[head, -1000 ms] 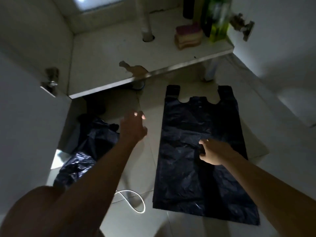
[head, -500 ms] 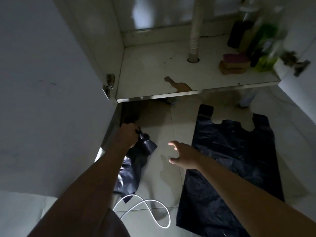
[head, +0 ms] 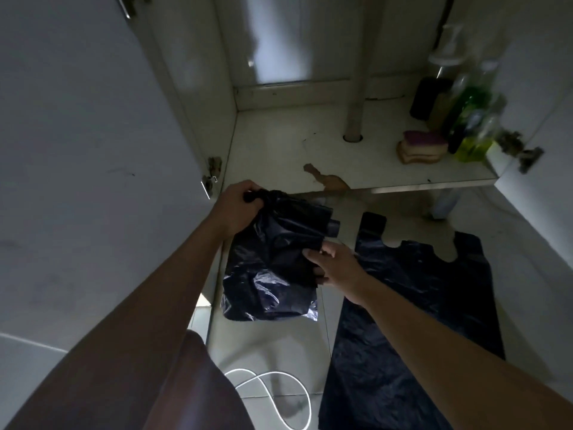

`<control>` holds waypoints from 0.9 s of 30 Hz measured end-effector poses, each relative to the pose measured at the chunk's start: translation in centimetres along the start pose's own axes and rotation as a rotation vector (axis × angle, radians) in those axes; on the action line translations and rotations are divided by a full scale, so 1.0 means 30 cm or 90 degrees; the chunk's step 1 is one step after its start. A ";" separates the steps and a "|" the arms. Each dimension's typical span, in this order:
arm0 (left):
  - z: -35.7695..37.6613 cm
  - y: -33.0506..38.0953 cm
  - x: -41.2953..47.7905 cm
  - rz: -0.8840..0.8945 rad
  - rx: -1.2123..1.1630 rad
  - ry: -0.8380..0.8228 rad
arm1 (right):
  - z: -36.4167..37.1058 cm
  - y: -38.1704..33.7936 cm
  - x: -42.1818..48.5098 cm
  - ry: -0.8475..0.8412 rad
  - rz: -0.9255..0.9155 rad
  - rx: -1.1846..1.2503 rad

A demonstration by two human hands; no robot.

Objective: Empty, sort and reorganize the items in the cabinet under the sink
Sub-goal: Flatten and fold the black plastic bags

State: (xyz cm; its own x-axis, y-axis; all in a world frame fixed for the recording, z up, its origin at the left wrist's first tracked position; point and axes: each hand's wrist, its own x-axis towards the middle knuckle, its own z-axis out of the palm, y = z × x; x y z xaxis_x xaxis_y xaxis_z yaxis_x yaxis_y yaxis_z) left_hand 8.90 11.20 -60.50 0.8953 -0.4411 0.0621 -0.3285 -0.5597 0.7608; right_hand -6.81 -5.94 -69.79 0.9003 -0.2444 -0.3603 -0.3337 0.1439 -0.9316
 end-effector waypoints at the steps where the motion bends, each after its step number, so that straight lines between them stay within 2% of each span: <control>1: -0.004 0.009 -0.011 -0.004 0.013 0.017 | 0.002 -0.022 -0.003 -0.013 0.013 0.022; 7: -0.026 0.024 -0.061 0.052 0.139 0.028 | 0.067 -0.116 0.024 -0.017 0.047 0.081; 9: -0.037 0.043 -0.084 0.040 0.148 -0.052 | 0.092 -0.144 0.031 -0.024 0.063 0.111; 11: -0.037 0.057 -0.110 -0.013 0.176 -0.185 | 0.110 -0.171 0.036 -0.033 0.059 0.150; 13: -0.041 0.036 -0.116 -0.026 0.244 -0.211 | 0.126 -0.194 0.043 -0.042 0.042 0.195; 17: -0.075 -0.023 -0.114 -0.002 0.247 -0.106 | 0.145 -0.205 0.055 -0.067 0.033 0.238; 21: -0.112 -0.046 -0.121 0.002 0.225 -0.065 | 0.169 -0.182 0.054 -0.109 0.043 0.291; 23: -0.129 -0.054 -0.117 -0.015 0.217 0.009 | 0.186 -0.162 0.052 -0.105 0.046 0.306; 25: -0.141 -0.037 -0.113 -0.016 0.168 0.119 | 0.207 -0.135 0.049 -0.039 0.007 0.232; 27: -0.148 0.008 -0.106 0.010 0.114 0.215 | 0.237 -0.113 0.039 0.039 -0.054 0.088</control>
State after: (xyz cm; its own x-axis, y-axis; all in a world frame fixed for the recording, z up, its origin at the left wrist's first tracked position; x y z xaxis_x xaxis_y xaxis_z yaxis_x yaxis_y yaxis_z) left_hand 7.32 15.60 -57.65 0.9289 -0.2115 0.3040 -0.3631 -0.6817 0.6352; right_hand -2.62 0.11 -66.70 0.9033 -0.3184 -0.2875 -0.2124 0.2503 -0.9446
